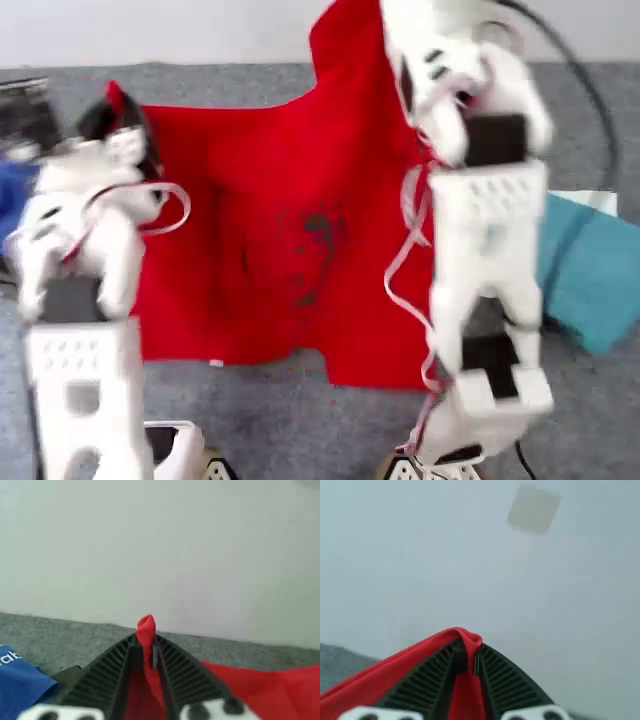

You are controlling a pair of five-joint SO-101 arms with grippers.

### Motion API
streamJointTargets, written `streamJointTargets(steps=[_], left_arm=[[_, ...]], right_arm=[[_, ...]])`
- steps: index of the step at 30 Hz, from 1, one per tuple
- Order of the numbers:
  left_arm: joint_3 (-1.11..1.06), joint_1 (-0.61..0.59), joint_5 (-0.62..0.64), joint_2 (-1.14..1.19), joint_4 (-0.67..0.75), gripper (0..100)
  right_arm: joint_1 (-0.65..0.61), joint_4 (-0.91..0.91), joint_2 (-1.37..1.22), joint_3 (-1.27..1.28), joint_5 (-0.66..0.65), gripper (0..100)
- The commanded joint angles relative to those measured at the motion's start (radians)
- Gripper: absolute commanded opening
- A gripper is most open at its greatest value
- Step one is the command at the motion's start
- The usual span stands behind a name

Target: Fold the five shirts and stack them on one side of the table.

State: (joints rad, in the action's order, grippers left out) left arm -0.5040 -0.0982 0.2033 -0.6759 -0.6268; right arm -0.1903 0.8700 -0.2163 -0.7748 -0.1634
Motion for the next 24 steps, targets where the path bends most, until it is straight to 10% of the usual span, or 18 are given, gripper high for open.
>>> streamJointTargets(steps=[1, 8, 24], left_arm=[[-0.067, -0.003, -0.003, 0.227, 0.331, 1], [0.251, -0.006, -0.003, 0.632, 0.219, 1], [0.294, 0.002, -0.181, 0.582, -0.431, 1]], right_arm=[[-0.001, -0.081, -0.168, -0.009, 0.006, 0.8], [-0.001, -0.024, -0.352, -0.238, 0.011, 0.8], [0.085, 0.769, -0.421, -0.566, -0.124, 0.8]])
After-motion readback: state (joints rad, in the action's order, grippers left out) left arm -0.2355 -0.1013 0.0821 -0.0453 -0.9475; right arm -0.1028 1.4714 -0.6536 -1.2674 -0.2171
